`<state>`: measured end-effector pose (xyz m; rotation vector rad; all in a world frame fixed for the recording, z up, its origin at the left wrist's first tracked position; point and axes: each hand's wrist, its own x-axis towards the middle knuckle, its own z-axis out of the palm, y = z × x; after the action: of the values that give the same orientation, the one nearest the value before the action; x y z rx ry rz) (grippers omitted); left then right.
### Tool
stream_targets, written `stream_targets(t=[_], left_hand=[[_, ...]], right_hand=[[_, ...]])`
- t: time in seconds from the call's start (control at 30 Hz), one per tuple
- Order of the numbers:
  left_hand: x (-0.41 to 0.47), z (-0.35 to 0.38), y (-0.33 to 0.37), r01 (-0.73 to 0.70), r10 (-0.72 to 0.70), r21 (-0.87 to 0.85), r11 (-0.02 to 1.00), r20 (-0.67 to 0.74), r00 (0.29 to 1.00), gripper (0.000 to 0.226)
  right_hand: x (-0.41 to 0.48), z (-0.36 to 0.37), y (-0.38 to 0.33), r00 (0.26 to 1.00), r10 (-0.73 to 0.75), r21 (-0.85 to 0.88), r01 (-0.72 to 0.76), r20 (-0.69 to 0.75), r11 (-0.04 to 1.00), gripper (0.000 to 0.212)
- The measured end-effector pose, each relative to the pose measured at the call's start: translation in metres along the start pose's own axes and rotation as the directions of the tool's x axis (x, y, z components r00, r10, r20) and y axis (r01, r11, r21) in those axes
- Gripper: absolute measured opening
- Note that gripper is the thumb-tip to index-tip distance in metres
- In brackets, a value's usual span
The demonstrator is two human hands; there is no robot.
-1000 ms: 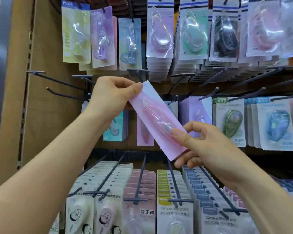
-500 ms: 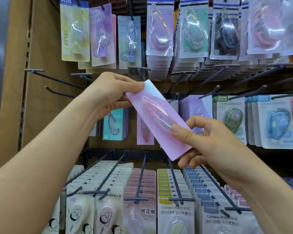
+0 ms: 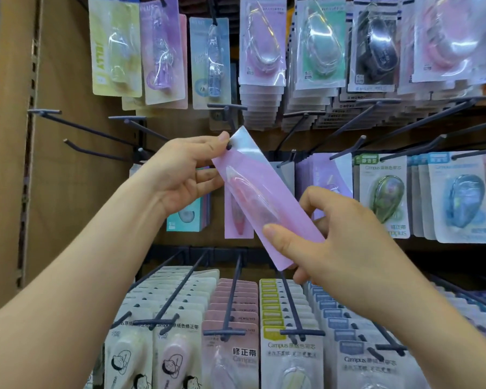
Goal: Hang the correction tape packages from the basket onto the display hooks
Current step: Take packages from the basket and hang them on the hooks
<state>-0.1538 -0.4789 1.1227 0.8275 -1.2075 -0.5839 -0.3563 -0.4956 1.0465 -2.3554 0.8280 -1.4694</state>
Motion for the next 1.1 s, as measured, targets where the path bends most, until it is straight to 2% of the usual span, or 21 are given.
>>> stream_targets(t=[0.13, 0.2, 0.27, 0.3, 0.33, 0.4, 0.43, 0.47, 0.57, 0.63, 0.7, 0.77, 0.83, 0.9, 1.1], left_hand=[[0.000, 0.005, -0.015, -0.014, 0.013, -0.018, 1.000, -0.064, 0.998, 0.031], [-0.009, 0.004, -0.029, -0.011, 0.010, -0.077, 0.997, -0.011, 1.000, 0.041], [-0.020, 0.005, -0.040, 0.019, -0.013, -0.059, 0.998, 0.101, 0.995, 0.049], [-0.025, 0.006, -0.044, 0.027, -0.021, -0.039, 0.999, 0.145, 0.989, 0.049], [-0.026, 0.007, -0.046, 0.020, -0.018, -0.014, 1.000, 0.161, 0.987, 0.046], [-0.024, 0.004, -0.046, -0.011, 0.005, 0.039, 0.999, 0.145, 0.989, 0.043], [-0.022, 0.001, -0.044, -0.017, 0.009, 0.050, 0.999, 0.149, 0.989, 0.042], [-0.021, -0.003, -0.043, -0.009, -0.001, 0.054, 0.998, 0.170, 0.985, 0.042], [-0.019, -0.013, -0.039, 0.055, -0.086, 0.118, 0.991, 0.276, 0.957, 0.038], [-0.015, -0.015, -0.043, 0.060, -0.100, 0.177, 0.982, 0.226, 0.969, 0.028], [-0.005, -0.015, -0.049, 0.057, -0.073, 0.193, 0.980, 0.077, 0.994, 0.018], [0.010, -0.018, -0.059, 0.066, -0.051, 0.210, 0.975, -0.080, 0.996, 0.014], [0.025, -0.020, -0.069, 0.086, -0.031, 0.300, 0.950, -0.182, 0.983, 0.014], [0.040, -0.021, -0.076, 0.108, -0.015, 0.399, 0.911, -0.230, 0.973, 0.015], [0.078, -0.015, -0.091, 0.172, -0.007, 0.546, 0.820, -0.291, 0.957, 0.013]], right_hand=[[0.000, 0.004, -0.002, 0.995, -0.072, -0.264, 0.052, -0.067, 0.963, 0.038], [0.002, 0.008, -0.001, 0.988, -0.139, -0.446, 0.093, -0.070, 0.890, 0.040], [0.003, 0.012, 0.002, 0.985, -0.170, -0.522, 0.124, -0.040, 0.844, 0.041], [0.004, 0.015, 0.003, 0.988, -0.152, -0.491, 0.127, -0.011, 0.862, 0.039], [0.007, 0.016, 0.005, 0.994, -0.106, -0.380, 0.104, 0.016, 0.919, 0.036], [0.015, 0.017, 0.008, 0.992, 0.033, 0.011, -0.034, 0.120, 0.999, 0.028], [0.018, 0.018, 0.010, 0.977, 0.084, 0.170, -0.118, 0.194, 0.978, 0.026], [0.020, 0.019, 0.013, 0.961, 0.113, 0.258, -0.179, 0.252, 0.949, 0.025], [0.027, 0.028, 0.019, 0.931, 0.164, 0.346, -0.279, 0.326, 0.896, 0.026], [0.034, 0.036, 0.024, 0.916, 0.200, 0.355, -0.327, 0.348, 0.876, 0.026], [0.040, 0.043, 0.026, 0.915, 0.228, 0.288, -0.329, 0.334, 0.899, 0.023], [0.046, 0.046, 0.030, 0.953, 0.195, 0.021, -0.205, 0.234, 0.979, 0.022], [0.047, 0.046, 0.031, 0.980, 0.126, -0.254, -0.083, 0.156, 0.964, 0.040], [0.044, 0.045, 0.033, 0.983, 0.086, -0.296, -0.034, 0.163, 0.955, 0.047], [0.029, 0.039, 0.044, 0.960, 0.023, -0.339, 0.076, 0.279, 0.938, 0.039]])
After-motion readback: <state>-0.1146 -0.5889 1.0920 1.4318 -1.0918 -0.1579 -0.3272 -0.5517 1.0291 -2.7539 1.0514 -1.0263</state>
